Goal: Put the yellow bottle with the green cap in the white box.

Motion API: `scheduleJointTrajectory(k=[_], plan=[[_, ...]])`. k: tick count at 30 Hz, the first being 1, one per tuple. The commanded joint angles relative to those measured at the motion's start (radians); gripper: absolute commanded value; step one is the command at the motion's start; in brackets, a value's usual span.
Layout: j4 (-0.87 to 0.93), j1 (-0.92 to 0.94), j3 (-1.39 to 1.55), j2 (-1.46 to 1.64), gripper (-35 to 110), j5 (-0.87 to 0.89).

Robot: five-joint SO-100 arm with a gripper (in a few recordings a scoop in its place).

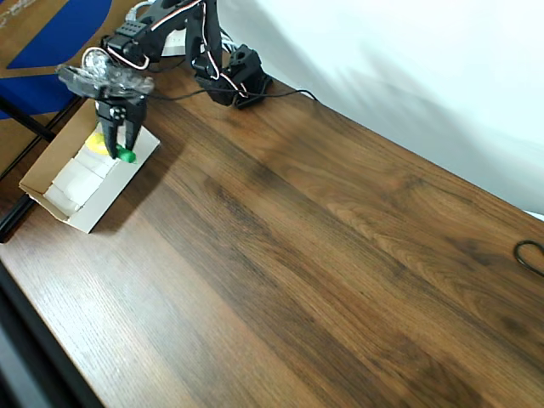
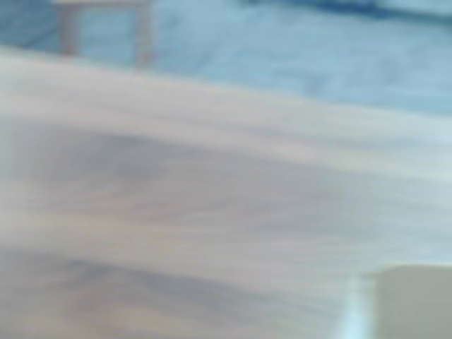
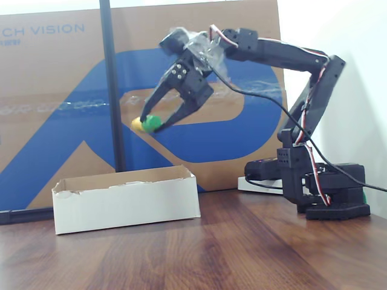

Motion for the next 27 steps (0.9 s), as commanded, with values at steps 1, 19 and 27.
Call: scheduleJointTrajectory(k=[1, 19, 27], plan=[[0.014, 0.071, -0.031, 0.055, 0, 0.014], [-0.1, 0.552, -0.147, -0.196, 0, 0.08], [-0.037, 0.552, -0.382, -0.373, 0, 0.078]])
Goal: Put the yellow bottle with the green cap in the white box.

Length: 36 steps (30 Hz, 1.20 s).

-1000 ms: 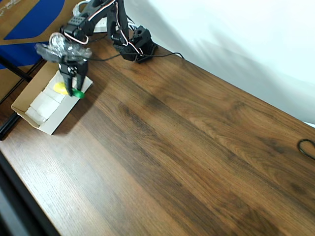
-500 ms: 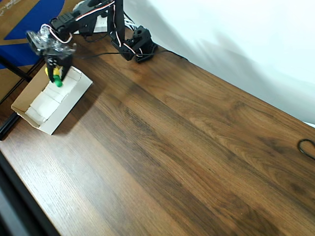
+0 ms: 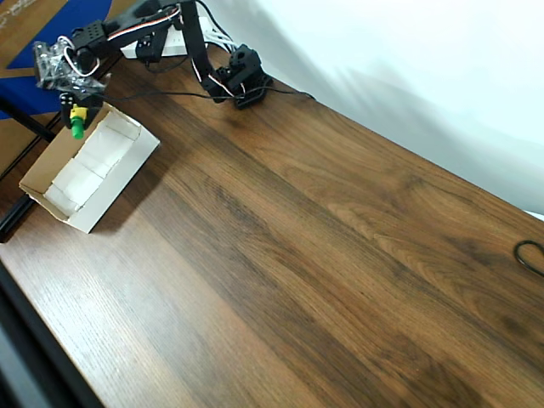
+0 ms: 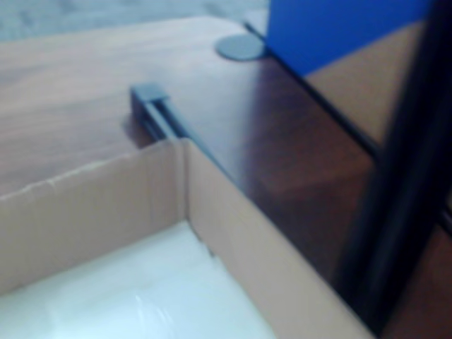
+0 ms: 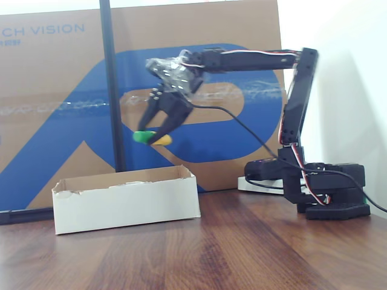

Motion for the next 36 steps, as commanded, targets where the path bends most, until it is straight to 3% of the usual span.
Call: scheduleJointTrajectory(k=[1, 17, 36], plan=[[0.038, -0.002, -0.167, -0.026, 0, 0.011], [0.155, -0.279, -0.433, -0.285, 0, -0.025], [0.002, -0.054, -0.219, -0.126, 0, -0.026]])
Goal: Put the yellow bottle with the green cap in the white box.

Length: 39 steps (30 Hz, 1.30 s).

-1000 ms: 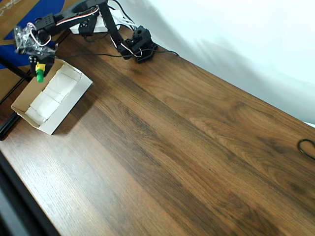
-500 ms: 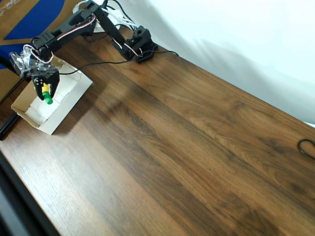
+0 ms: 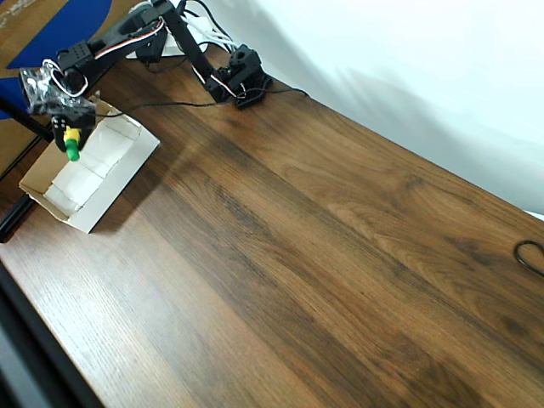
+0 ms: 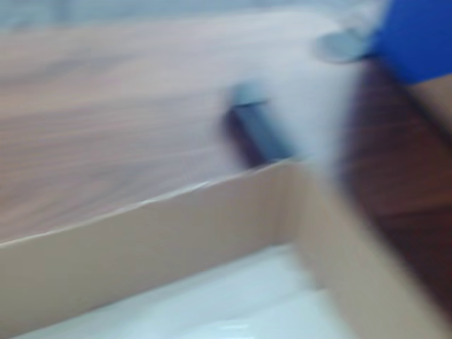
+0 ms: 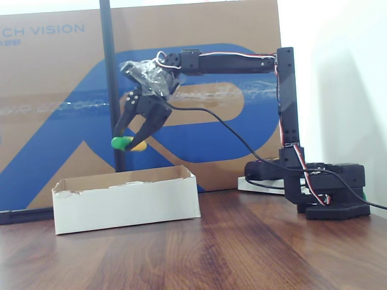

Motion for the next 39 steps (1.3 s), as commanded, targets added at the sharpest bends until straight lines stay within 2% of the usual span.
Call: scheduleJointTrajectory(k=[1, 5, 10, 14, 18, 22, 32, 39], plan=[[-0.026, 0.034, -0.015, 0.089, 0, -0.006], [-0.04, 0.032, 0.0, 0.084, 1, -0.018], [-0.051, 0.015, 0.028, 0.092, 17, -0.029], [-0.058, 0.006, 0.049, 0.112, 17, -0.029], [-0.081, -0.003, 0.11, 0.16, 16, -0.037], [-0.084, -0.015, 0.196, 0.25, 0, -0.023], [-0.13, -0.184, 0.68, 0.726, 0, 0.002], [-0.206, -0.313, 1.072, 1.157, 0, -0.094]])
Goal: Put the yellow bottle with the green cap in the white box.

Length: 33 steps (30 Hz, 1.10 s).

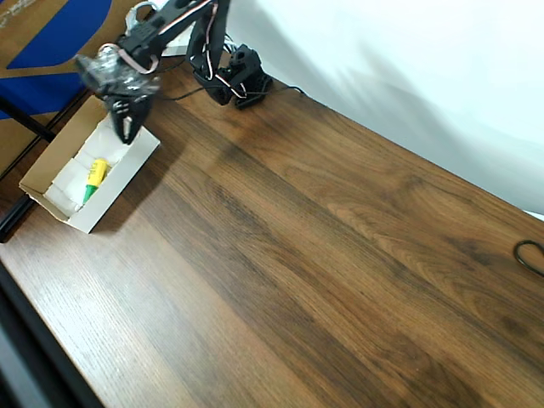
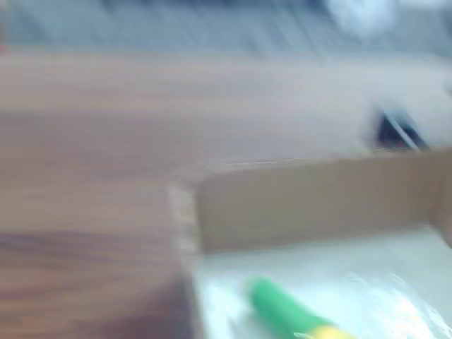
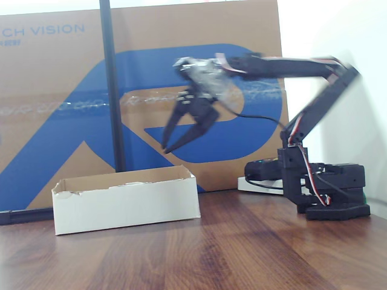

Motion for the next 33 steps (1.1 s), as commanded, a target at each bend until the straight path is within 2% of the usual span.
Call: scheduleJointTrajectory(k=[1, 10, 15, 21, 26, 33], plan=[[-0.051, -0.034, 0.176, 0.259, 0, -0.071], [-0.233, -0.043, 0.686, 0.618, 0, -0.225], [-0.043, -0.058, 0.689, 0.713, 0, -0.183], [0.359, -0.123, 0.678, 0.9, 0, -0.115], [0.68, -0.152, 0.675, 0.971, 0, -0.173], [0.701, -0.127, 0.675, 0.971, 0, -0.164]])
